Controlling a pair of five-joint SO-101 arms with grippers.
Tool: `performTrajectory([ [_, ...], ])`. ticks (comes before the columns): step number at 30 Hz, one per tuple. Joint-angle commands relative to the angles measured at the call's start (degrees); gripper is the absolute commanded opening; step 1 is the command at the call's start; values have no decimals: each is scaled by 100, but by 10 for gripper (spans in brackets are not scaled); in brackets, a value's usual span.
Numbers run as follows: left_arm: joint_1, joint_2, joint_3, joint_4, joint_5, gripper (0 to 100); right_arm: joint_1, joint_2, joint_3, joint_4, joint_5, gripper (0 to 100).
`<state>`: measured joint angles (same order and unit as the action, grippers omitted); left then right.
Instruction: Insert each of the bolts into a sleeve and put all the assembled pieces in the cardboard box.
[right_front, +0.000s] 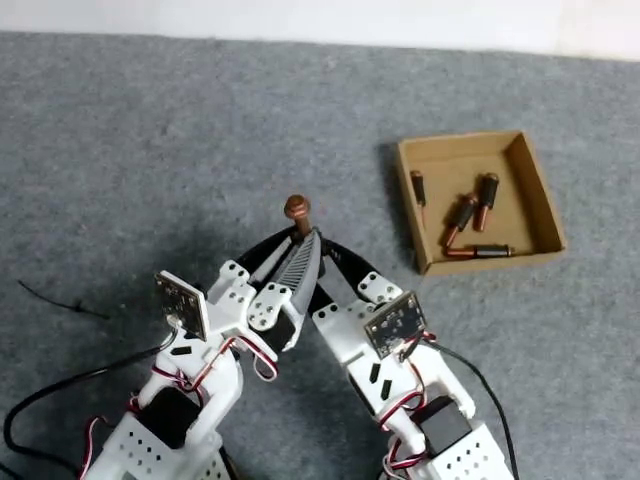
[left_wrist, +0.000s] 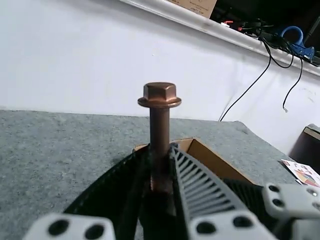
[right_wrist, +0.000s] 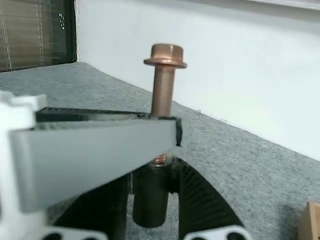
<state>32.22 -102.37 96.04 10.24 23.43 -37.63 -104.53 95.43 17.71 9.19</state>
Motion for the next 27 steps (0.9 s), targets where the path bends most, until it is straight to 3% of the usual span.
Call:
performTrajectory([
  [1,251,-4,119,18,44,5,-84,-84,-57,-171,53,5],
  [4,251,-13,119,0,-281,23,75,-84,-57,-180,53,5],
  [6,277,-13,119,0,-686,99,224,-84,-66,-180,53,5],
  [11,259,-13,119,18,-325,279,435,-84,-57,-180,53,5],
  [18,207,-31,119,18,-308,263,514,-84,-48,-180,53,5],
  [27,-382,-57,92,-9,-273,263,769,-84,-40,-180,18,5],
])
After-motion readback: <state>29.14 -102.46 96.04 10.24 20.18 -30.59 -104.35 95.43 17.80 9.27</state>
